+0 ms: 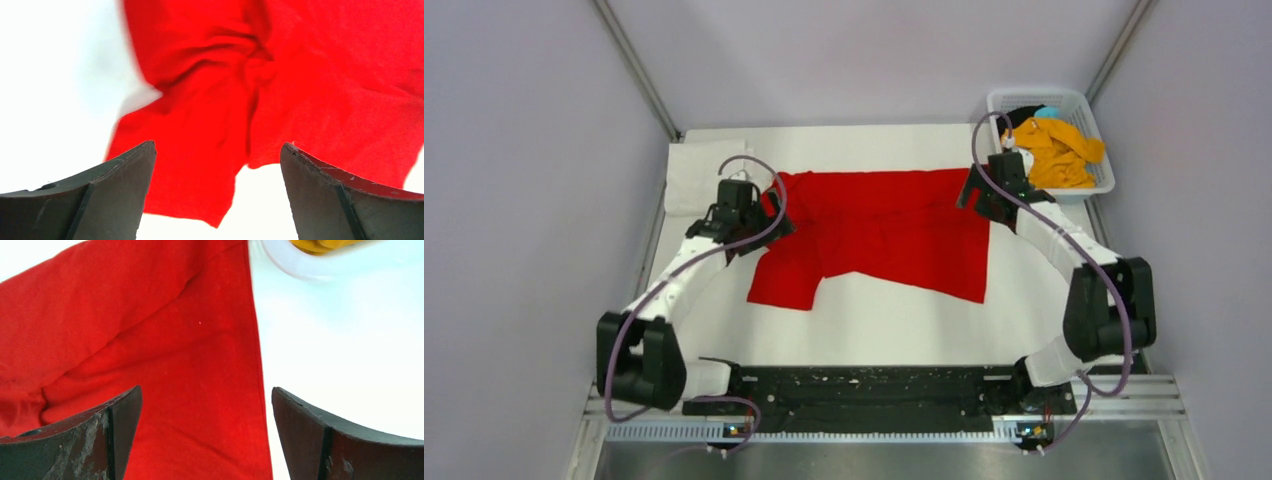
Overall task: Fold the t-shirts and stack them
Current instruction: Flatten out the tshirt
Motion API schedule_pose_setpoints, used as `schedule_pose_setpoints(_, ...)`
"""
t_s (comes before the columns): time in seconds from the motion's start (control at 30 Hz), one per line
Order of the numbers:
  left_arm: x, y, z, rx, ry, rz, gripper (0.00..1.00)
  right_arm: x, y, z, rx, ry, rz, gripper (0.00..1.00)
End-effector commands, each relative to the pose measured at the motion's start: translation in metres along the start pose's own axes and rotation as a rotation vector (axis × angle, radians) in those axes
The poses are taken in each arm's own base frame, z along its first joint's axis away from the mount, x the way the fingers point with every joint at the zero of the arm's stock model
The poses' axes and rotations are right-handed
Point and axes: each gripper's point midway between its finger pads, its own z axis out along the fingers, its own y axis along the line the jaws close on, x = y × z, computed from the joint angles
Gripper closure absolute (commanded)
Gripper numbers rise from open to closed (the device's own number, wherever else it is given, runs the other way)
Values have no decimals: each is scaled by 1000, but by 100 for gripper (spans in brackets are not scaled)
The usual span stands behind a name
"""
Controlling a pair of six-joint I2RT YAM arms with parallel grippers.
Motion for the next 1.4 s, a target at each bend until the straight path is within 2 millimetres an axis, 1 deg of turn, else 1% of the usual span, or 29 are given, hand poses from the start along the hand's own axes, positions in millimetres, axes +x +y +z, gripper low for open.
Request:
schedule_pose_setpoints(0.0,31,79,-43,-366,-11,-19,1,0,-15,-30,7,-74,63,1)
schedule_pose_setpoints(0.07,47,96,-53,-421,-7,-48,1,3,-17,-36,-9,-91,77,1)
schedule_pose_setpoints(0.13,60,105,-55,-436,-15,-83,1,6,-17,-40,-20,-99,84,1)
schedule_pose_setpoints(0.2,69,108,-53,-425,-14,-110,2,7,-16,-40,-30,-97,86,1)
schedule_pose_setpoints(0.33,83,107,-41,-394,28,-131,8,12,-10,-36,-58,-65,88,1)
schedule_pose_setpoints(0.4,86,111,-36,-411,38,-127,11,17,-8,-35,-71,-47,87,1)
schedule_pose_setpoints(0.47,83,115,-29,-431,23,-120,14,21,-8,-33,-69,-37,88,1)
schedule_pose_setpoints(0.53,81,114,-21,-423,25,-108,17,23,-9,-32,-68,-33,85,1)
schedule_pose_setpoints(0.6,86,116,-14,-428,58,-88,24,23,-10,-33,-65,-35,84,1)
schedule_pose_setpoints(0.7,91,122,-9,-461,95,-72,31,22,-13,-33,-52,-41,81,1)
schedule_pose_setpoints(0.77,94,121,-6,-457,114,-74,39,24,-14,-33,-48,-39,79,2)
schedule_pose_setpoints(0.87,101,118,-2,-436,154,-74,42,26,-19,-34,-28,-41,73,2)
schedule_pose_setpoints(0.97,106,124,-1,-457,163,-69,43,26,-23,-35,-15,-48,71,1)
schedule_pose_setpoints(1.0,105,124,0,-460,166,-68,46,25,-23,-36,-17,-50,71,1)
schedule_pose_setpoints(1.13,108,118,7,-422,193,-59,52,25,-22,-36,-19,-51,68,1)
schedule_pose_setpoints(1.27,103,110,14,-380,189,-55,68,27,-23,-36,-20,-46,66,1)
schedule_pose_setpoints(1.3,103,108,15,-372,191,-53,76,27,-23,-37,-19,-46,65,1)
schedule_pose_setpoints(1.37,99,103,18,-354,187,-50,98,28,-25,-40,-14,-47,62,1)
